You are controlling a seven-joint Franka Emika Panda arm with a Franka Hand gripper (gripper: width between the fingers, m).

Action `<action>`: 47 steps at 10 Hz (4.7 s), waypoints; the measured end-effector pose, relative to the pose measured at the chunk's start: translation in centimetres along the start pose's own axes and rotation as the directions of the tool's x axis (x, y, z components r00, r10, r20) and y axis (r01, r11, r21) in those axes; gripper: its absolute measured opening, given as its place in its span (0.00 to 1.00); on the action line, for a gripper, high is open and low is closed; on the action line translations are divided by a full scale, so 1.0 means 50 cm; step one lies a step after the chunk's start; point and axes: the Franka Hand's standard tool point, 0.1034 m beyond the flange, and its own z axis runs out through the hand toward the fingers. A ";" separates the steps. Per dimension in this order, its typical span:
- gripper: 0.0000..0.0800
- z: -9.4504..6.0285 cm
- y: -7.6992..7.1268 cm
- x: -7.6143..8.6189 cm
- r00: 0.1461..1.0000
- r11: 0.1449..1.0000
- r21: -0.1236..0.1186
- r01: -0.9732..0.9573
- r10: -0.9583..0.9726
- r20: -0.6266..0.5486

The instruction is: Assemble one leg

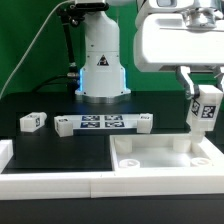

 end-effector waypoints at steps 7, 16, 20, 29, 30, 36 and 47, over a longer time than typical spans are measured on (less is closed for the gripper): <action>0.36 0.049 -0.007 -0.021 0.999 1.000 -0.012 0.016 -0.016 -0.033; 0.36 0.052 0.009 -0.059 0.997 1.000 -0.024 -0.015 0.013 -0.078; 0.77 0.054 0.009 -0.062 0.998 1.000 -0.023 -0.013 0.011 -0.069; 0.81 0.046 0.020 -0.054 0.999 1.000 -0.022 0.006 -0.007 -0.034; 0.81 0.049 0.017 -0.057 1.000 1.000 -0.014 0.006 -0.005 0.001; 0.81 0.060 0.013 -0.051 0.930 0.999 0.040 -0.019 0.003 0.368; 0.36 0.065 0.021 -0.039 0.823 0.998 0.038 -0.058 0.026 0.568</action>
Offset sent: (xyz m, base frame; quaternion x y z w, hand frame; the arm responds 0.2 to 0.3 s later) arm 0.0081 0.0052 -0.0160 -0.0117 0.0308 0.0020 0.9995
